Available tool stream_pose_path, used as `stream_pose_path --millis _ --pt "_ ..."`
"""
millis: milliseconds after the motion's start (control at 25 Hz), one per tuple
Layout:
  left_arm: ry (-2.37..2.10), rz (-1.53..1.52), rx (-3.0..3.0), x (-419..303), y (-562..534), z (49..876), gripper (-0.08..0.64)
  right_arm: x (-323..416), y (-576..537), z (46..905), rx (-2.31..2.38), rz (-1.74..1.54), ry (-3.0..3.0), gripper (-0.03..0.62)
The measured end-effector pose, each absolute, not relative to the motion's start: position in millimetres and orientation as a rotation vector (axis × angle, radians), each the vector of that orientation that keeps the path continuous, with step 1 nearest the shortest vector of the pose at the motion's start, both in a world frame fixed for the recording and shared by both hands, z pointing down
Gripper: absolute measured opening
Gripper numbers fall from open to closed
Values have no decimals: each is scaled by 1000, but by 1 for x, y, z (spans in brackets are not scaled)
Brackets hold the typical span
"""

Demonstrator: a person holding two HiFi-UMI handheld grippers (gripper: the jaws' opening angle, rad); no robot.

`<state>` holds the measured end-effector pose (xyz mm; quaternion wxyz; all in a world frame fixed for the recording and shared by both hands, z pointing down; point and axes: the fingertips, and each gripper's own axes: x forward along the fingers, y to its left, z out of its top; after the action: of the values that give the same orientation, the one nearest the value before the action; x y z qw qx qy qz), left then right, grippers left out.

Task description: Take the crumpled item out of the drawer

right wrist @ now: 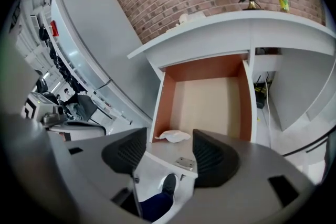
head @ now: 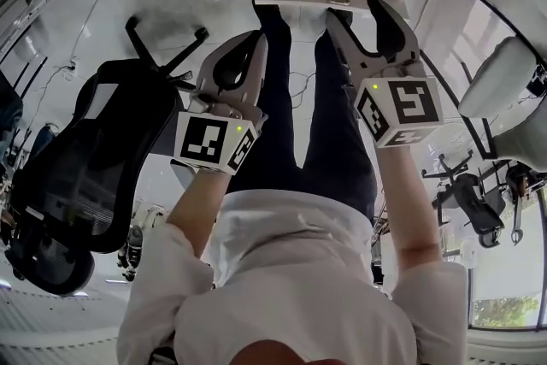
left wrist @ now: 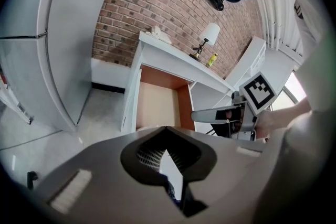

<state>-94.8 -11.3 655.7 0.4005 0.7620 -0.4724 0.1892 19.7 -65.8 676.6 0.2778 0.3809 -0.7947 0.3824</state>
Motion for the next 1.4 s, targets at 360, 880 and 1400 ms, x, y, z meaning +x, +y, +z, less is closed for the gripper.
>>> stream_pose_path --millis 360,880,1400 --pt "-1221 458 1879 -124 -9 664 9 -12 -86 717 904 1008 -2108 247" --pt "-1231 396 1855 -151 -11 671 9 -41 -106 770 749 987 -2036 247" --pt "-1240 378 1785 -177 0 681 9 -61 -83 815 610 1005 -1906 247"
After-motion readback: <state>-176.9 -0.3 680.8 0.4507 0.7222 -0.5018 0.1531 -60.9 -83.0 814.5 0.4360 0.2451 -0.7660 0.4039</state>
